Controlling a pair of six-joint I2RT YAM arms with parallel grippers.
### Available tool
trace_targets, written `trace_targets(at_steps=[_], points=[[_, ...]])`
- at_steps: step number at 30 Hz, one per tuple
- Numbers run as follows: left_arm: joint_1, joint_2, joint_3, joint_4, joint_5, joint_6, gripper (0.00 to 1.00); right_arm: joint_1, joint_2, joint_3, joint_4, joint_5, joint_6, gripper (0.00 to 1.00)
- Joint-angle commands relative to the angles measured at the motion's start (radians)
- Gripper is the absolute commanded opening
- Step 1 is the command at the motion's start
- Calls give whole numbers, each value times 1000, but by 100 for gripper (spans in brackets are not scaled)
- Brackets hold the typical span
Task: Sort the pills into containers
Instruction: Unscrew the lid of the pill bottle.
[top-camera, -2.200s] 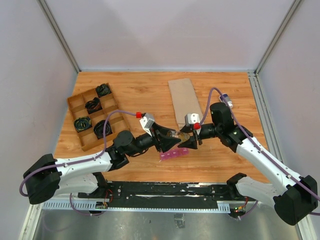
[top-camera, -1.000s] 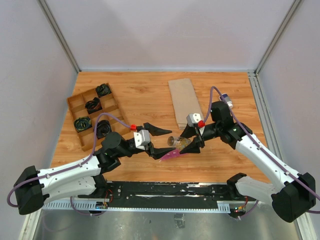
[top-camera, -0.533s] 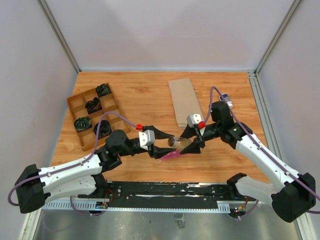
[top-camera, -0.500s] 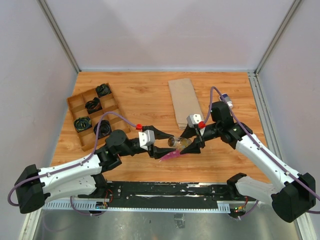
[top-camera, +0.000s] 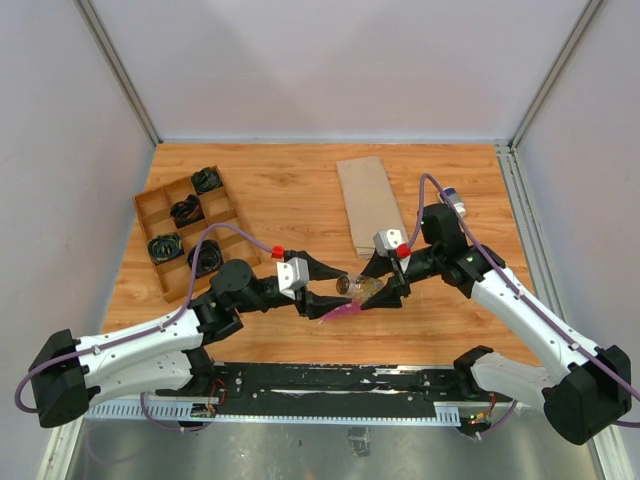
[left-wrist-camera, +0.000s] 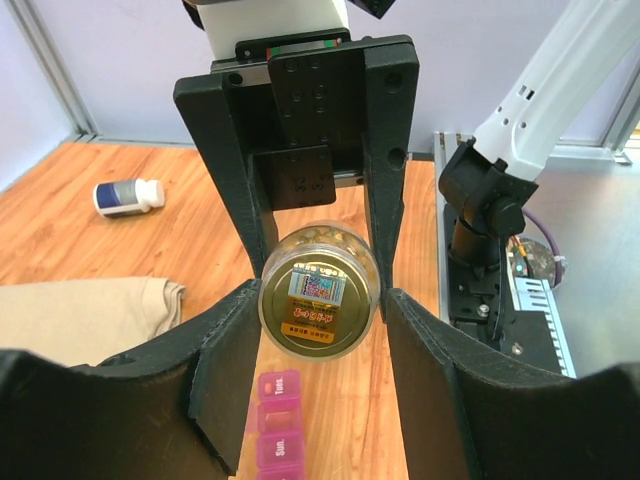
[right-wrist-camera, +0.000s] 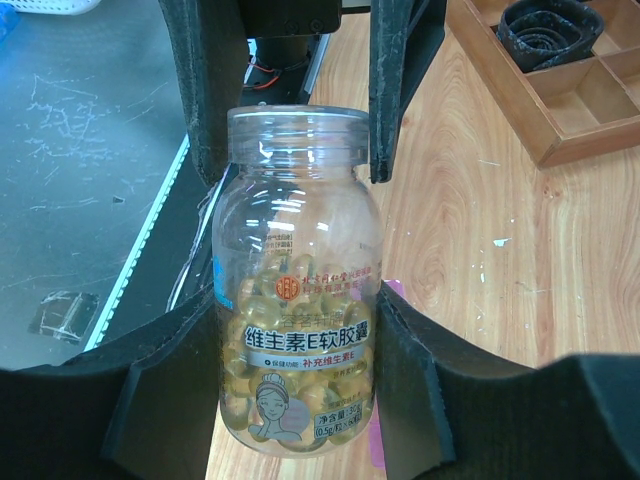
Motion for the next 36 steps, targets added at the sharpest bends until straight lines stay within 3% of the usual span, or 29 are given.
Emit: trace_targets(at_steps=[1,7,12,14,18,21,28,36], points=[[-5,-5,14,41,30,-43,56,-8,4,31,-1,-24,-24,20],[-4,6,12,49,37,-71,57,-8,10,32,-6,-25,-29,20],[-5,14,4,72,36,-97,50,-8,9,30,-7,-22,-31,20],[-5,16,-2,90,35,-110,42,-8,10,31,-8,-21,-33,19],[-4,24,-15,126,12,-165,10,-8,14,35,-9,12,-30,19],[-5,26,-32,151,-42,-235,1,-8,28,47,-7,64,-8,16],[-5,17,-80,232,-226,-493,0,-12,51,64,20,198,51,10],[-5,59,-35,165,-390,-851,0,-13,52,57,38,229,69,4]])
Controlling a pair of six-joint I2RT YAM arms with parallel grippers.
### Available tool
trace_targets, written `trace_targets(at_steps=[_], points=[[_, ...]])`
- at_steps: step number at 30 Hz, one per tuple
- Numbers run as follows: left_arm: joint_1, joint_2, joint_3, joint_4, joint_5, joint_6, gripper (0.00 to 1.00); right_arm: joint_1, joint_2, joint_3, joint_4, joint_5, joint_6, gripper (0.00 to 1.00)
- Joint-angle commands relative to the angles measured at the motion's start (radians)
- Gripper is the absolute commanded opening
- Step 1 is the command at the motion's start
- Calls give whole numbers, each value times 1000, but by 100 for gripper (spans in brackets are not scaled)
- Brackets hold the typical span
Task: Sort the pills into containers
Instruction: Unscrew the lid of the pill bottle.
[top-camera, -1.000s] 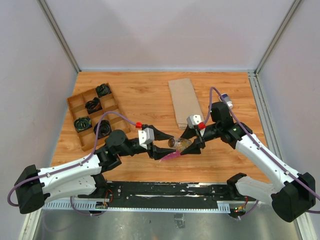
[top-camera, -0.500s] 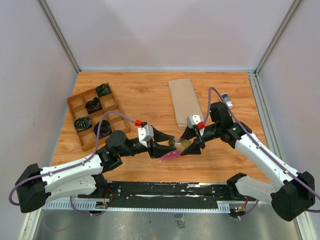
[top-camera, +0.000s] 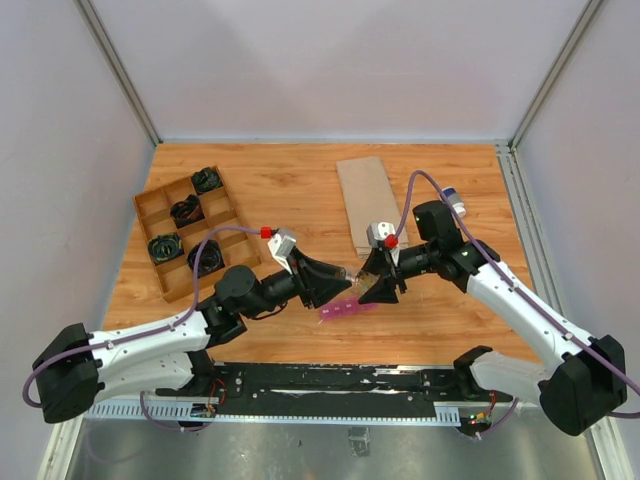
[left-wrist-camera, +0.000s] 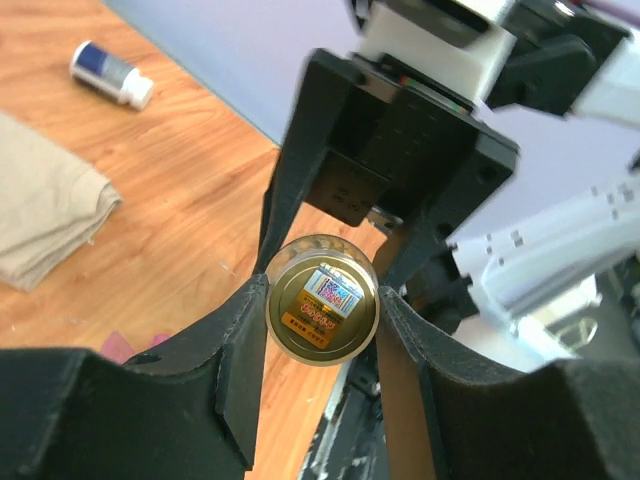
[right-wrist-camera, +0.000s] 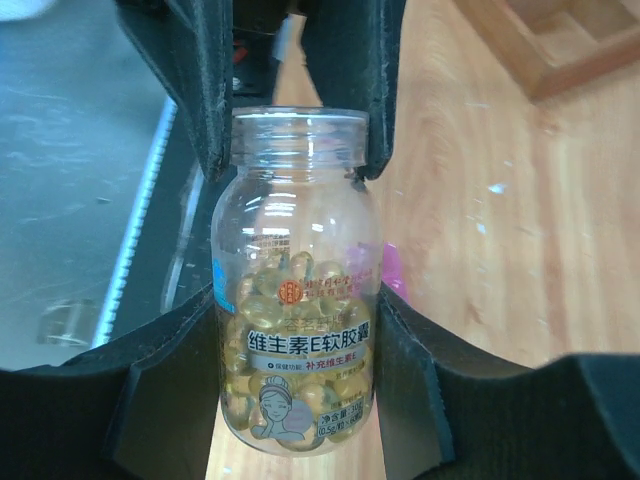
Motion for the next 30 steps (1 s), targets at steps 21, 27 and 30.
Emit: trace_targets(at_steps=[21,27,30], points=[[-45,-1,93,-119,-183,-210,84,-26,-5,33,56,78,-15,4],[-44,-90,-12,-43,-125,11,94,-37,-11,40,32,42,-41,6],[-43,-147,-70,-33,-143,131,99,-39,-14,40,20,15,-58,9]])
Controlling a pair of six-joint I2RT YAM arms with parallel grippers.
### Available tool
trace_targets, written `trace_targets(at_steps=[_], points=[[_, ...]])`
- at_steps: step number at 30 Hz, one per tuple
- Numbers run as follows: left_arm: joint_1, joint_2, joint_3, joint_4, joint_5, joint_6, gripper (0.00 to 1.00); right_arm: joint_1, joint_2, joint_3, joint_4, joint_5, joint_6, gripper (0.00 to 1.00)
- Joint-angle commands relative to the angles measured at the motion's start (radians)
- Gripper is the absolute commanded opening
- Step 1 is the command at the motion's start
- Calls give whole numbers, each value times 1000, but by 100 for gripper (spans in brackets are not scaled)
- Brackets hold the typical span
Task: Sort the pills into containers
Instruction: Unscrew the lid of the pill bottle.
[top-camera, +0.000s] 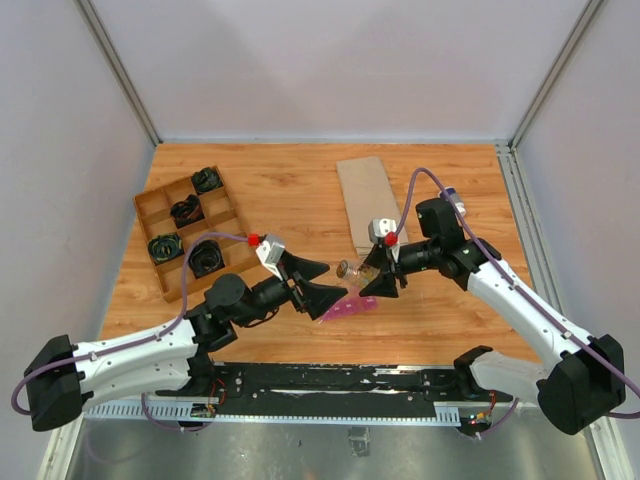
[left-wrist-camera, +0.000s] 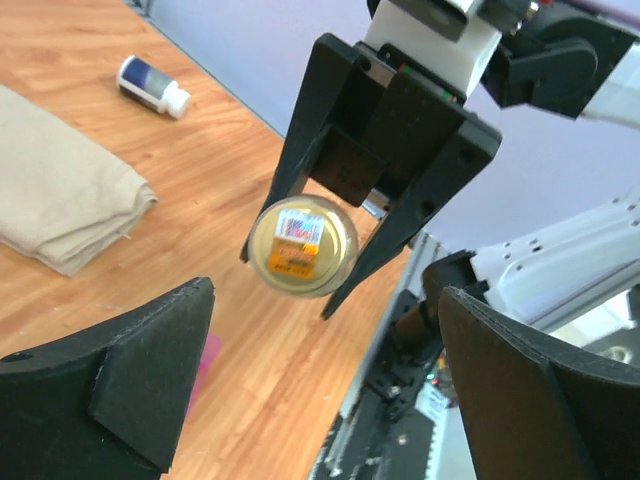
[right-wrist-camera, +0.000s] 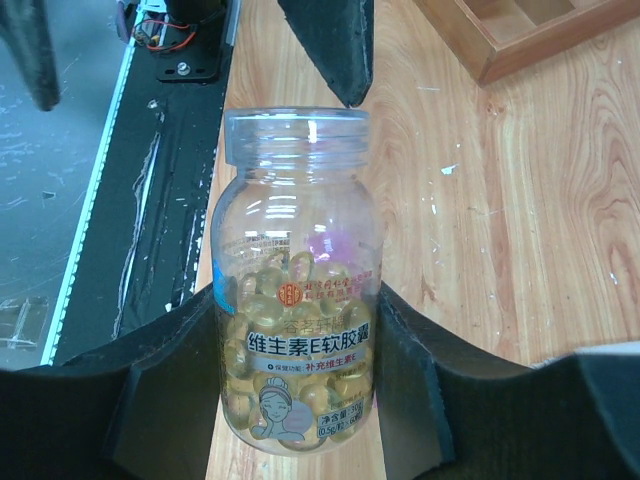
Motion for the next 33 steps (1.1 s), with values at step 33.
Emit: trace_targets(at_steps=[33], points=[[153,201,-85,634,567,533,73,-16,-18,40,-121,-172,-190,11]])
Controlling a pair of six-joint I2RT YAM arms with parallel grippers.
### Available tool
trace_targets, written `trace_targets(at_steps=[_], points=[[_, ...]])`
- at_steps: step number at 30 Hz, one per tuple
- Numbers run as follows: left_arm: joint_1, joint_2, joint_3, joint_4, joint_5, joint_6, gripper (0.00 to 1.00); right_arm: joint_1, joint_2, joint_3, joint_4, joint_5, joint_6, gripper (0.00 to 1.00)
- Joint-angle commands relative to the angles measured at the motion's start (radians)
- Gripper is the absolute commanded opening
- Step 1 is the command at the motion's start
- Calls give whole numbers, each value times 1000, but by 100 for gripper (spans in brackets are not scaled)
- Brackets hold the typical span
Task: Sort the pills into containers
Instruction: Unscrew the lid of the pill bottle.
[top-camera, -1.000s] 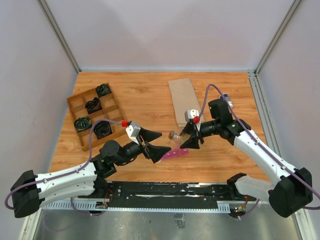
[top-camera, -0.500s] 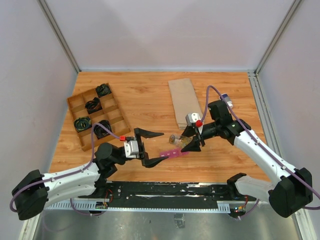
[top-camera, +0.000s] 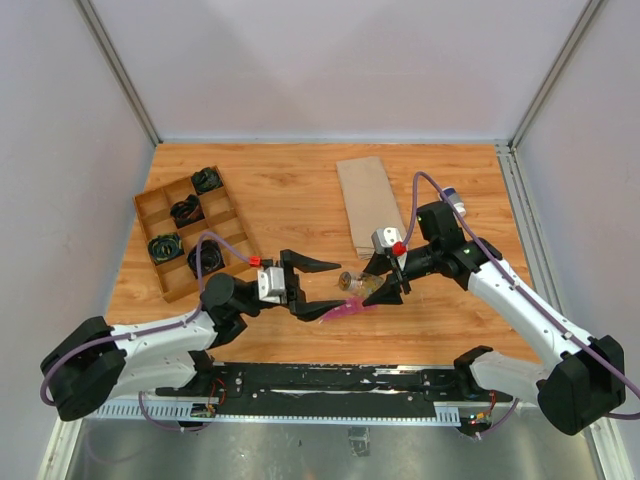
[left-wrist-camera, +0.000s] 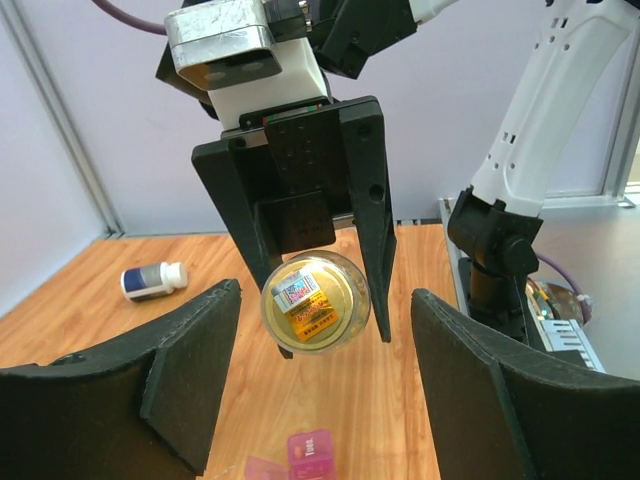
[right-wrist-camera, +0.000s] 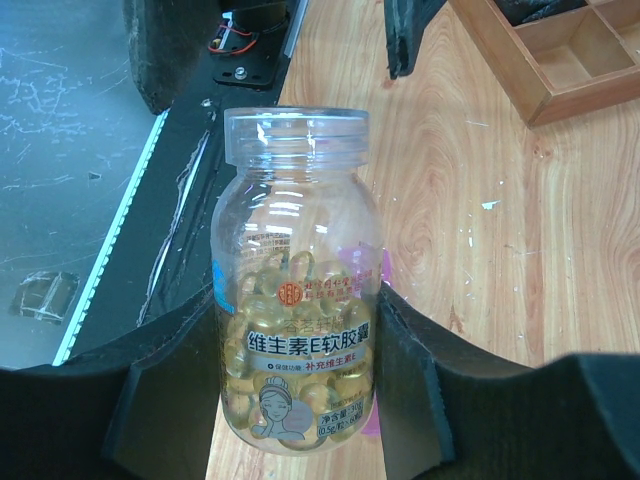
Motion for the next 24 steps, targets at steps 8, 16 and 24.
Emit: trace_targets(at_steps=[8,16,24], points=[[7,70,45,95,22,-39,66,-11,-19,34,-11,-40,-20,11],[7,106,48,122,19,-62,63,-11,-22,34,-11,-41,-21,11],[7,117,53,125,23,-71,57,-11,-22,34,-11,-42,-22,10]])
